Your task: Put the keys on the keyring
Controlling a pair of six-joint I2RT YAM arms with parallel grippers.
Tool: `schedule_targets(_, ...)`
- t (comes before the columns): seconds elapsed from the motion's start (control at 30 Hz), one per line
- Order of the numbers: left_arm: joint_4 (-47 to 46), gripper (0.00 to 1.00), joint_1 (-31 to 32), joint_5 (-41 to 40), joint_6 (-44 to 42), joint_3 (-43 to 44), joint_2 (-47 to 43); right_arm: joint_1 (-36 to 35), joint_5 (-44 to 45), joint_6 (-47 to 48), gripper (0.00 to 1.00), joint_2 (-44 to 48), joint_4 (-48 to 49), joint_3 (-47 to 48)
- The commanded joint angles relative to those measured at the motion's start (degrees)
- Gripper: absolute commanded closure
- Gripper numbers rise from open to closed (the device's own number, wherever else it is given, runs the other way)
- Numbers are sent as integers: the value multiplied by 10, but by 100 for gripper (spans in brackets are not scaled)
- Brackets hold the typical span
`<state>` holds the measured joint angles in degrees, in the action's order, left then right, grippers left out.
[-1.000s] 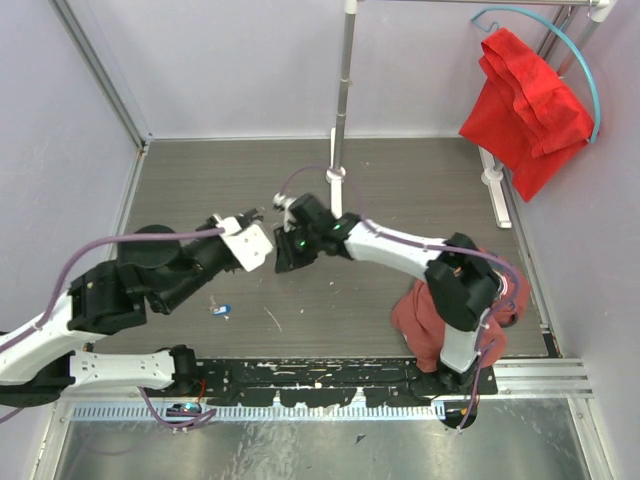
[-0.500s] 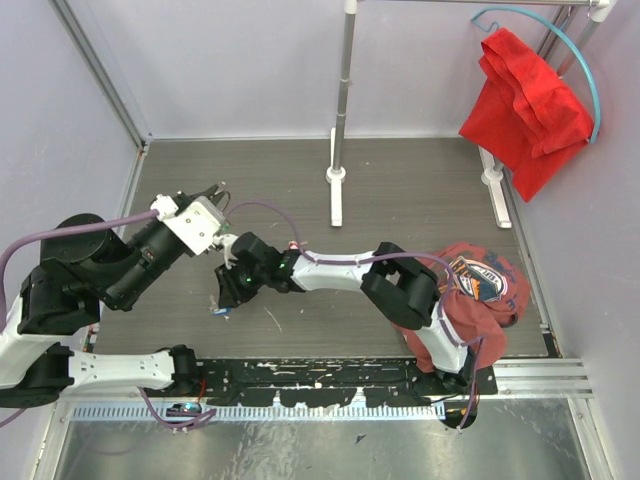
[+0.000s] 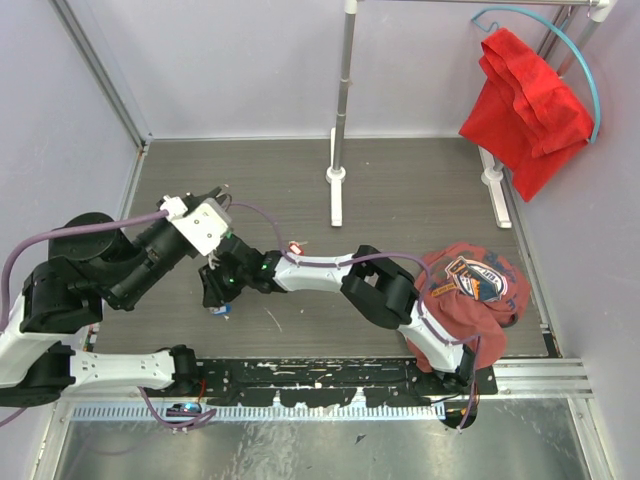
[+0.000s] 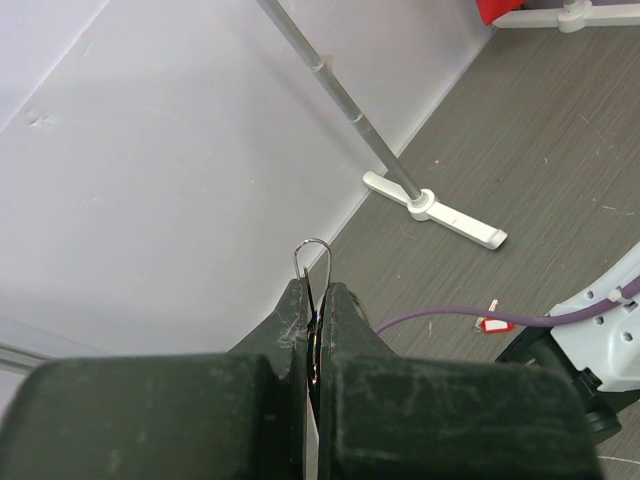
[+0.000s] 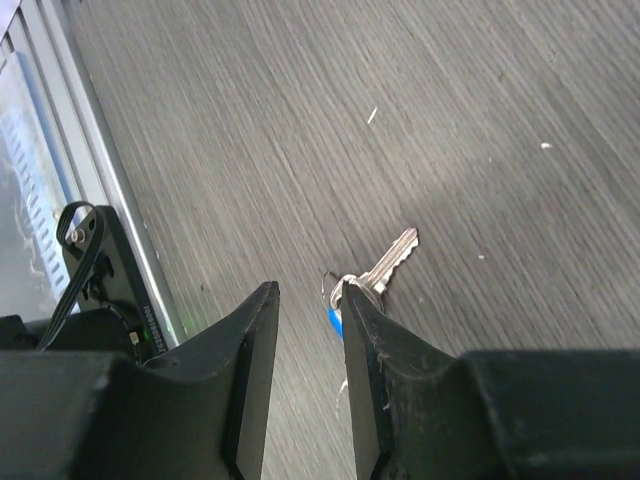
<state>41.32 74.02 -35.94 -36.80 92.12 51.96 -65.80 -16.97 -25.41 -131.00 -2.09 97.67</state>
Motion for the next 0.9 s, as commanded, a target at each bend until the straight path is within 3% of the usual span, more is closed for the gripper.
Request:
schedule_targets(0.0, -5, 100, -2, -6, -1, 23, -4, -7, 19, 11, 62, -12, -2, 47)
schedule_targets(0.6, -11, 100, -2, -8, -4, 17, -9, -20, 29, 28, 66, -45, -37, 78)
schedule_targets(0.87, -15, 100, -2, -8, -7, 15, -10, -23, 42, 35, 74, -46, -48, 80)
